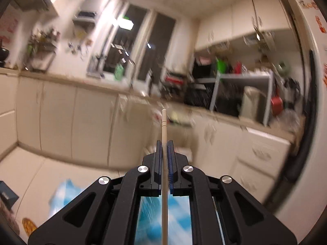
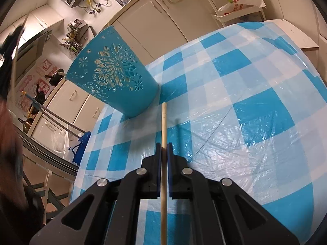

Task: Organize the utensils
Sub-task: 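Lift the left tool's stick over the teal cup and release it inside, then carry the right tool's stick over the teal cup and release it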

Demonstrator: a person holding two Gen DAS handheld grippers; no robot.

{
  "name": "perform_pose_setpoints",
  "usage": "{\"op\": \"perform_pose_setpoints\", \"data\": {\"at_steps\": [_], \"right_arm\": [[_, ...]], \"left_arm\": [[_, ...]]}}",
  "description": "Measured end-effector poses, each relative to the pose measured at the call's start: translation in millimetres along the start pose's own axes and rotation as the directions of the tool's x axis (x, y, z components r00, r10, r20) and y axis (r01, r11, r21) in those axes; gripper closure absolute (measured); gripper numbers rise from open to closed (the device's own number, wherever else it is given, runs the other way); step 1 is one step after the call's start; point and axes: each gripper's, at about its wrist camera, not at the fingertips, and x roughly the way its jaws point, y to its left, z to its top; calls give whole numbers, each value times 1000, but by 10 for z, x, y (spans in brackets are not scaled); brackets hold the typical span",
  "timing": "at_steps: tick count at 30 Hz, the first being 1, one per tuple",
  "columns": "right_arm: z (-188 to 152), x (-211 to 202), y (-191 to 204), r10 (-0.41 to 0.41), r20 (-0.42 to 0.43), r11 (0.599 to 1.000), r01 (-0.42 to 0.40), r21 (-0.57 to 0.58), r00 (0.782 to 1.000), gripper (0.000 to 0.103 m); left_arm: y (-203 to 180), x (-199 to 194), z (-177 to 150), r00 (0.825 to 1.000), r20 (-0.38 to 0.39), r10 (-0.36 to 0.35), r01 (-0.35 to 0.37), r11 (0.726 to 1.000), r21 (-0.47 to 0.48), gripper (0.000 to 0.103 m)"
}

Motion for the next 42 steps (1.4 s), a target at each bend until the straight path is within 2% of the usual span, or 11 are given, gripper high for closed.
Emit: {"op": "perform_pose_setpoints", "data": {"at_steps": [3, 7, 14, 20, 25, 28, 30, 35, 37, 39, 42], "right_arm": [[-6, 3, -8, 6, 0, 1000, -6, -3, 1000, 97], [-9, 0, -18, 20, 3, 1000, -20, -3, 1000, 97], [-6, -10, -49, 40, 4, 999, -40, 11, 999, 97], [-8, -14, -50, 43, 6, 999, -43, 12, 999, 97], [-6, -20, -48, 41, 8, 999, -41, 12, 999, 97], [0, -32, -54, 46, 13, 999, -46, 15, 999, 97], [6, -54, -66, 56, 23, 998, -57, 21, 998, 97], [39, -206, -76, 115, 91, 993, -118, 31, 989, 97], [87, -279, -16, 138, 118, 990, -142, 26, 983, 97], [181, -384, 98, 180, 155, 983, -184, 12, 971, 97], [506, -579, 449, 267, 246, 963, -264, -47, 932, 97]], "left_arm": [[144, 326, 84, 997, 63, 50, -46, 997, -62, 98], [277, 611, 64, 990, 84, 112, -104, 990, -94, 98], [347, 930, -181, 980, 38, 194, -193, 980, -42, 98], [278, 903, -336, 970, 32, 242, -243, 969, 42, 98], [301, 856, -489, 966, -37, 254, -252, 966, 55, 96], [297, 822, -552, 962, -92, 255, -248, 965, 83, 81], [301, 727, -552, 960, -108, 257, -249, 965, 83, 55], [418, 183, -467, 953, -87, 290, -288, 957, 34, 34], [476, -35, -469, 950, -84, 301, -301, 954, 18, 31], [542, -344, -511, 941, -79, 329, -330, 944, 4, 24], [645, -724, -652, 914, -102, 392, -395, 918, -18, 16]]}}
